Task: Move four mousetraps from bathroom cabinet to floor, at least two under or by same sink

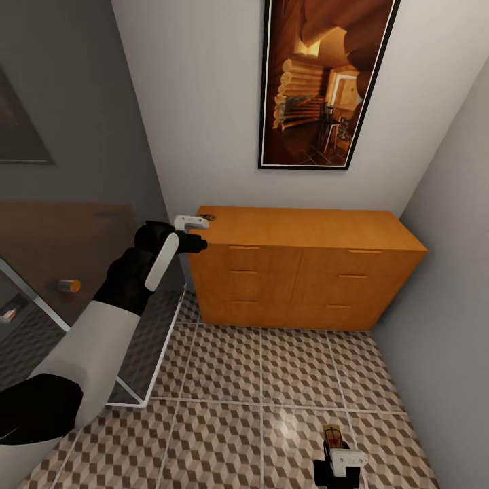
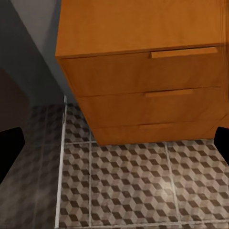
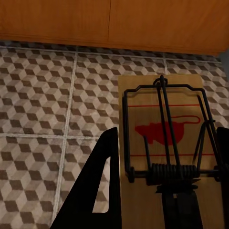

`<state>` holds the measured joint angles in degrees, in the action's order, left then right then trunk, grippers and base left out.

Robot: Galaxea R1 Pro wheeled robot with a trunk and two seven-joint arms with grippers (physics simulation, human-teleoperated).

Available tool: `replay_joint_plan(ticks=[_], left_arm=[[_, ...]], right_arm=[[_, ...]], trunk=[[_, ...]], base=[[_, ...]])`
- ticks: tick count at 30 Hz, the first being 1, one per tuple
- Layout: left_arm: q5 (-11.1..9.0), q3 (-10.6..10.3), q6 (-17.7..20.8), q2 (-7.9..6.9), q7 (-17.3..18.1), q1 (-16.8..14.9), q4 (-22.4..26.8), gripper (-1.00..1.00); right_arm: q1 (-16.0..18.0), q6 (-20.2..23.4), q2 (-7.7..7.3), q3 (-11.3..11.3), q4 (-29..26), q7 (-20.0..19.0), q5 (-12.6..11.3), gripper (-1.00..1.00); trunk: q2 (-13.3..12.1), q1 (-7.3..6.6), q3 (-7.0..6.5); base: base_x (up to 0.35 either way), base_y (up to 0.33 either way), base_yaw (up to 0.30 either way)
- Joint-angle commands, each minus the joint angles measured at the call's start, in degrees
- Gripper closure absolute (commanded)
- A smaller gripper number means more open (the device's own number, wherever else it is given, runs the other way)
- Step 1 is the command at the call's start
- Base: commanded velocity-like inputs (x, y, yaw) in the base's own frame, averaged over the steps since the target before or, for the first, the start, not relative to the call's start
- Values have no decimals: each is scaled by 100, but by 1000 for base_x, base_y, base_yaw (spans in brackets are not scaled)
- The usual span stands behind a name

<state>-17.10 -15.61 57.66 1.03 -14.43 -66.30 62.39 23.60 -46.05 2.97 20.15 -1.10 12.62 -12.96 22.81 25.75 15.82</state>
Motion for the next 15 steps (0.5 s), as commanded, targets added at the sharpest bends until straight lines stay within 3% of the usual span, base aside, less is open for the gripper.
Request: replay_joint_plan(ticks=[1,7,15], left_arm=[[-60,-92,17,-7,-55,-6,39,-100],[-65,-215,17,-14,-52,-6,50,-100],[-66,-245,10,6,-51,-7,57,-100]], right_arm=[[5,-18,1,50,5,5,-49,100],[5,-15,1,50,5,4,-49,100],[5,-18,-4,52,2,11,-49,100]], trunk=[[11,3,10],[11,3,10],[11,3,10]], base=[[0,0,0],[23,2,0],[265,16,0]])
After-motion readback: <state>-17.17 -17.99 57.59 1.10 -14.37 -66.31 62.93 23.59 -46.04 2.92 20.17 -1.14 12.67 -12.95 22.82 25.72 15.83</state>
